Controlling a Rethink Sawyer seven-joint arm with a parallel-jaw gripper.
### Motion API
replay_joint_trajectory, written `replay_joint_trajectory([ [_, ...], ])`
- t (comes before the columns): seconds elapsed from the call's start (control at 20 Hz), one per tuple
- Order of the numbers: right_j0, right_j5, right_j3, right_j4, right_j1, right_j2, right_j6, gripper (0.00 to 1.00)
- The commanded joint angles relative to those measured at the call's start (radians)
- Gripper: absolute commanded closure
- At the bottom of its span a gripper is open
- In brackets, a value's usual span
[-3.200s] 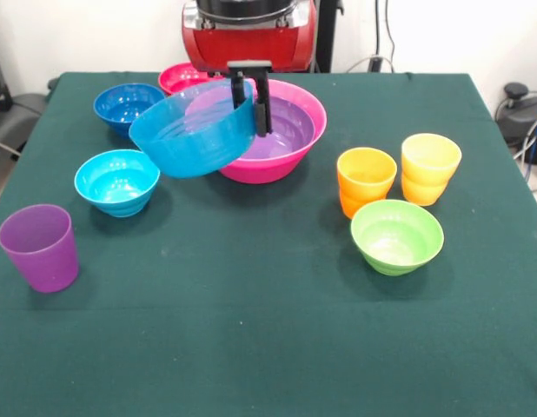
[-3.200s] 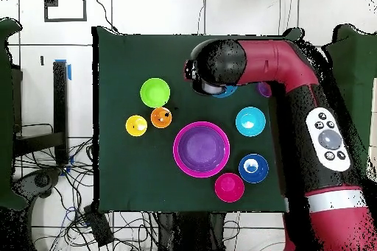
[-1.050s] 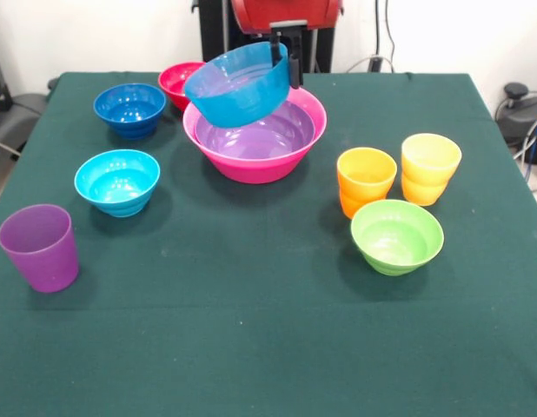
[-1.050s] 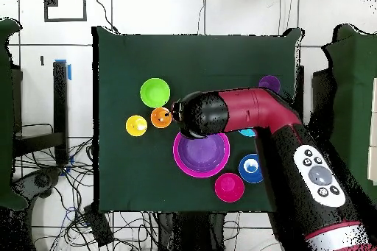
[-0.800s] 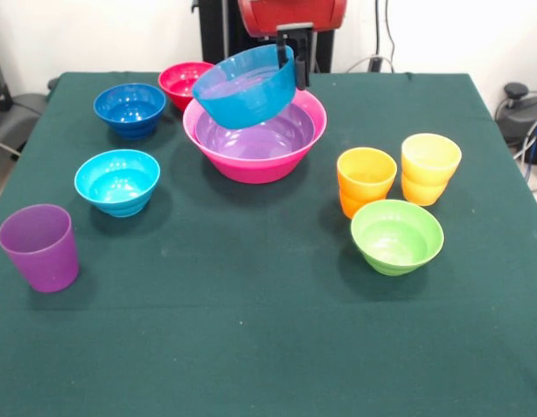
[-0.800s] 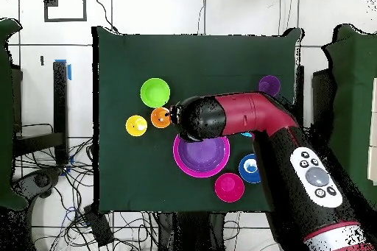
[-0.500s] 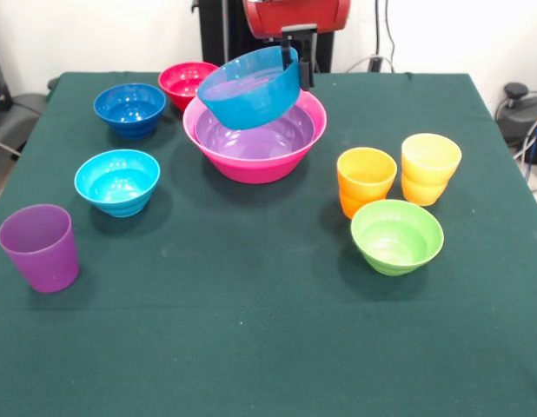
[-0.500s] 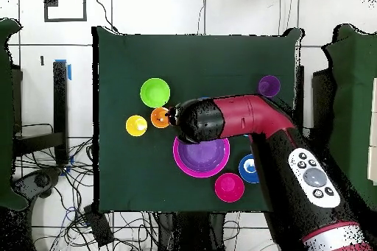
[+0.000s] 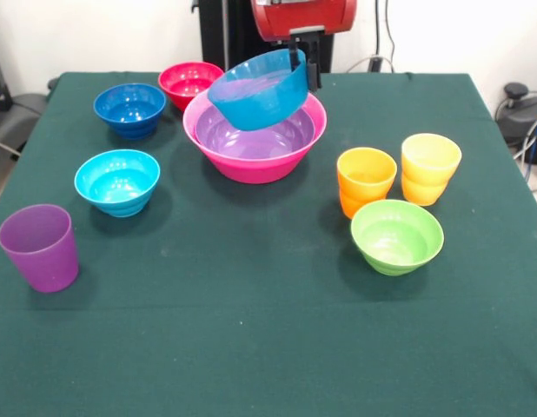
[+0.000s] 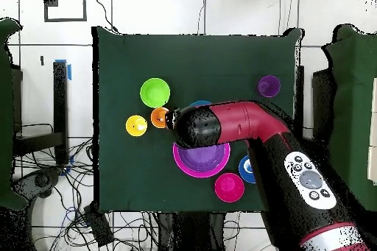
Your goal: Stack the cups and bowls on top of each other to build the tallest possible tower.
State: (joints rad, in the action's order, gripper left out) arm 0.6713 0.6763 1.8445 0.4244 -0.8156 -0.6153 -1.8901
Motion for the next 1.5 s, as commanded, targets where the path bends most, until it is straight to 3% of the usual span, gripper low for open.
replay_joint_trajectory([
  [0.05,0.004,-0.078,0.103,0.017,-0.015,0.032,-0.045,1.00],
  [0.4,0.017,-0.128,0.135,0.022,-0.010,0.037,-0.051,1.00],
  [0.75,0.043,-0.105,0.140,0.006,-0.032,0.023,-0.017,1.00],
  [1.2,0.106,-0.076,0.116,0.019,-0.008,-0.003,0.052,1.00],
  [1.5,0.092,-0.118,0.108,0.053,0.031,0.012,0.019,1.00],
])
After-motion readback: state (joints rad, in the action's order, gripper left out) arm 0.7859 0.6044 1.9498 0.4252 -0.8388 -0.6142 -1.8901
